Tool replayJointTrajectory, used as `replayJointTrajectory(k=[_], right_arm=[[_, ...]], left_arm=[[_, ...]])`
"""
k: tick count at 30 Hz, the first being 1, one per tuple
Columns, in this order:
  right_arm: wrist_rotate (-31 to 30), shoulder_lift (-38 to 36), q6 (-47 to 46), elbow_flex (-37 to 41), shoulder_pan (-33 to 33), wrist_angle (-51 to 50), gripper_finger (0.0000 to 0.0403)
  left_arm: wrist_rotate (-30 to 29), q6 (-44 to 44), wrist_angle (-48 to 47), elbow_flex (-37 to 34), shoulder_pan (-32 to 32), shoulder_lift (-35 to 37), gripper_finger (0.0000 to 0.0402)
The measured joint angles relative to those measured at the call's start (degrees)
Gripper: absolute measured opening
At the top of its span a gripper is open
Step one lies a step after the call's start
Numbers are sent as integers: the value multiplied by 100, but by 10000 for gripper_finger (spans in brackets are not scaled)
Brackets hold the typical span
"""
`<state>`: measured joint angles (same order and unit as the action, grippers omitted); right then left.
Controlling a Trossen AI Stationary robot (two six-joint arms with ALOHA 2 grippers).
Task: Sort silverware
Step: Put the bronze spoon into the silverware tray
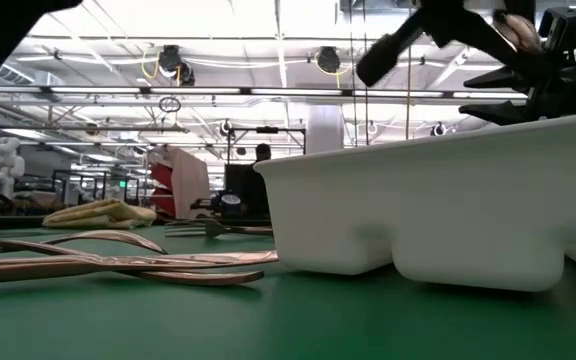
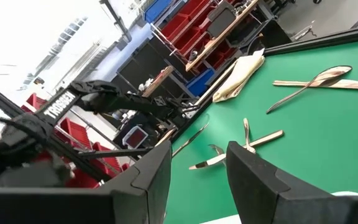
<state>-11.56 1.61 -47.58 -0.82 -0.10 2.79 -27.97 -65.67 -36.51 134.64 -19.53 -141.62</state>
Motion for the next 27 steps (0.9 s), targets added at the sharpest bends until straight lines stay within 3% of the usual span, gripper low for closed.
replayJointTrajectory(k=[11,17,27], right_arm=[[298,7,18,0,-2,-46,144],[300,95,26,0,-2,-48,144],[427,305,90,0,-2,-68,144]], left_arm=[[-180,-301,85,29,-165,-358,7],[-289,-272,662,30,-182,-530,7],[-339,-278,516,23,-225,-693,7]])
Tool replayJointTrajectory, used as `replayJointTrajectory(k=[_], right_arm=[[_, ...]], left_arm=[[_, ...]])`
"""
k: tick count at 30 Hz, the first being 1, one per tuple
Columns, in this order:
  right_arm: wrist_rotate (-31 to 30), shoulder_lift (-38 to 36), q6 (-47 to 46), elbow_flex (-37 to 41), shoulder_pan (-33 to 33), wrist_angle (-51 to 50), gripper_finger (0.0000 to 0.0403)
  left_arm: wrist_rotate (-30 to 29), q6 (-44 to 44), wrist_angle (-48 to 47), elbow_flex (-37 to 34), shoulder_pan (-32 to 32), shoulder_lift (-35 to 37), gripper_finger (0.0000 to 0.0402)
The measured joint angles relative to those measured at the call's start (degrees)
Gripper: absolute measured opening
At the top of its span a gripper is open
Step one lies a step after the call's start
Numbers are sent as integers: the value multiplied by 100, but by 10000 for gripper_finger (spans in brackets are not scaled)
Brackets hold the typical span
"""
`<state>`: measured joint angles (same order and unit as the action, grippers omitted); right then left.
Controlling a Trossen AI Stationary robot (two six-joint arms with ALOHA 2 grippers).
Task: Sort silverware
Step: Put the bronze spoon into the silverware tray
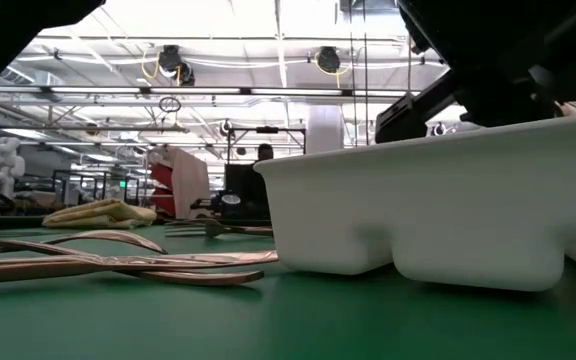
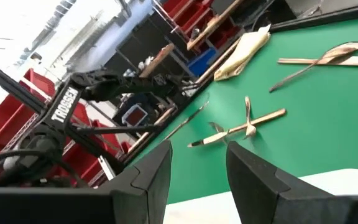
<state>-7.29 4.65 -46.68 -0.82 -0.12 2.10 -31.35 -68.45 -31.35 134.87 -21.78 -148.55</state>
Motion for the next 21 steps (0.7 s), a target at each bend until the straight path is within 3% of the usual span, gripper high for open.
replayJointTrajectory(k=[21], right_arm=[[-4,106,-22,0,0,1,144]], left_arm=[[193,101,-162,-1,-11,-139,7]])
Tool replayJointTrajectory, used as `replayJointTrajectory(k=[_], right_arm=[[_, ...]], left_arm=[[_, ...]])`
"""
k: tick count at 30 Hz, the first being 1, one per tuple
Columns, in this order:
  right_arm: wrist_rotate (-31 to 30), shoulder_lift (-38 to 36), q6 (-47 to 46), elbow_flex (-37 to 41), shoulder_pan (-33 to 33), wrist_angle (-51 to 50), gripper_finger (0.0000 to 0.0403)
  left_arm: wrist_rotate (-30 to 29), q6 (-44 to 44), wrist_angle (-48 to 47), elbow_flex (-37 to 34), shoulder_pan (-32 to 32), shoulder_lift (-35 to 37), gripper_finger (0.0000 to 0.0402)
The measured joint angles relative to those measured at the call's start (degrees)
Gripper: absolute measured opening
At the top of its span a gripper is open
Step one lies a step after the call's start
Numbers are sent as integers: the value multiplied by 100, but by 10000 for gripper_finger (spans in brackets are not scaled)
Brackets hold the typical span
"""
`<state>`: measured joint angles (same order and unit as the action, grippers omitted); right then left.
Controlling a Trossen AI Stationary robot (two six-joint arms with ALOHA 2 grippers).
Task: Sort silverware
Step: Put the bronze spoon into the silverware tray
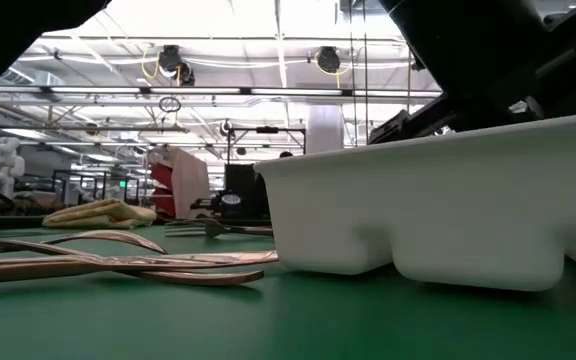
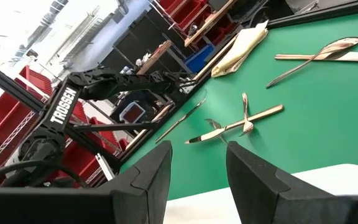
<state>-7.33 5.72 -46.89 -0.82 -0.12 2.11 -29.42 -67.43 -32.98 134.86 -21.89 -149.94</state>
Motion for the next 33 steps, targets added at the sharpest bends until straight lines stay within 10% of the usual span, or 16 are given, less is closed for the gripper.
replayJointTrajectory(k=[33], right_arm=[[345,11,107,4,2,-16,144]], left_arm=[[639,514,510,3,161,64,87]])
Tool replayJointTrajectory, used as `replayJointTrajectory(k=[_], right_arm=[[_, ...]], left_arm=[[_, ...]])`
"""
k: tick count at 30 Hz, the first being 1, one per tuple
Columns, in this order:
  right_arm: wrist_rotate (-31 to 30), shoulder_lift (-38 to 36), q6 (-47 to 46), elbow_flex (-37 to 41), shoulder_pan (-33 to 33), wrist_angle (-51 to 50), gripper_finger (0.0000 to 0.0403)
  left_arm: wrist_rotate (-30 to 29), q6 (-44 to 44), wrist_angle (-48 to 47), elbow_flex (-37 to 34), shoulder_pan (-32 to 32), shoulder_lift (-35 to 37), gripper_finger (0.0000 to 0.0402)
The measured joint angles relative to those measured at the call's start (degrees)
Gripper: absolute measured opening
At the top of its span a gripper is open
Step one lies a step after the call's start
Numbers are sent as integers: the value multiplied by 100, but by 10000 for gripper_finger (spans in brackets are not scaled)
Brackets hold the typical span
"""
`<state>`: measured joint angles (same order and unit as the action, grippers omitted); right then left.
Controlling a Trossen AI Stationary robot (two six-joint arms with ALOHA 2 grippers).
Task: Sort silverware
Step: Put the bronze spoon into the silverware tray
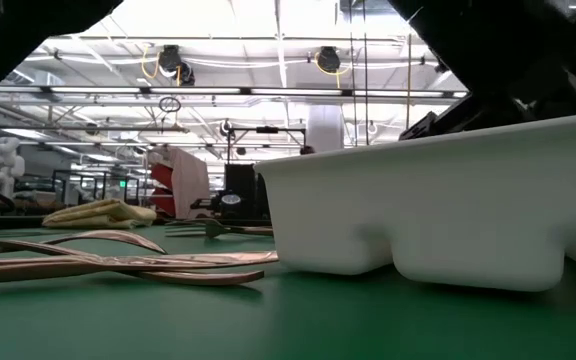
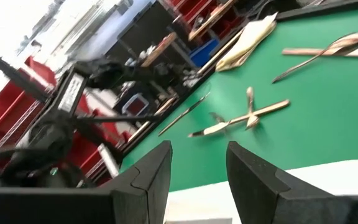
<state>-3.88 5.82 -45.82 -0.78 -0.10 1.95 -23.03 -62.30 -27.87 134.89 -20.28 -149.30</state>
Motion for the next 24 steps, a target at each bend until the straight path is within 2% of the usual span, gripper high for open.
replayJointTrajectory(k=[4,8,13,17,21,24], right_arm=[[529,2,134,-24,0,-63,144],[732,27,398,-134,-4,-70,144],[727,74,953,-348,-4,-131,144],[741,287,1583,-714,-26,-182,144],[670,848,2514,-1484,-111,-651,144],[548,1593,3000,-2237,-137,-993,144]], left_arm=[[597,409,-116,3,29,435,86],[679,1134,-1206,13,-32,1137,86],[206,1160,-3585,15,-237,2116,86],[-99,620,-5249,20,-487,2668,86],[-603,-20,-6217,11,-792,3095,86],[-932,-33,-6206,-44,-1000,3400,86]])
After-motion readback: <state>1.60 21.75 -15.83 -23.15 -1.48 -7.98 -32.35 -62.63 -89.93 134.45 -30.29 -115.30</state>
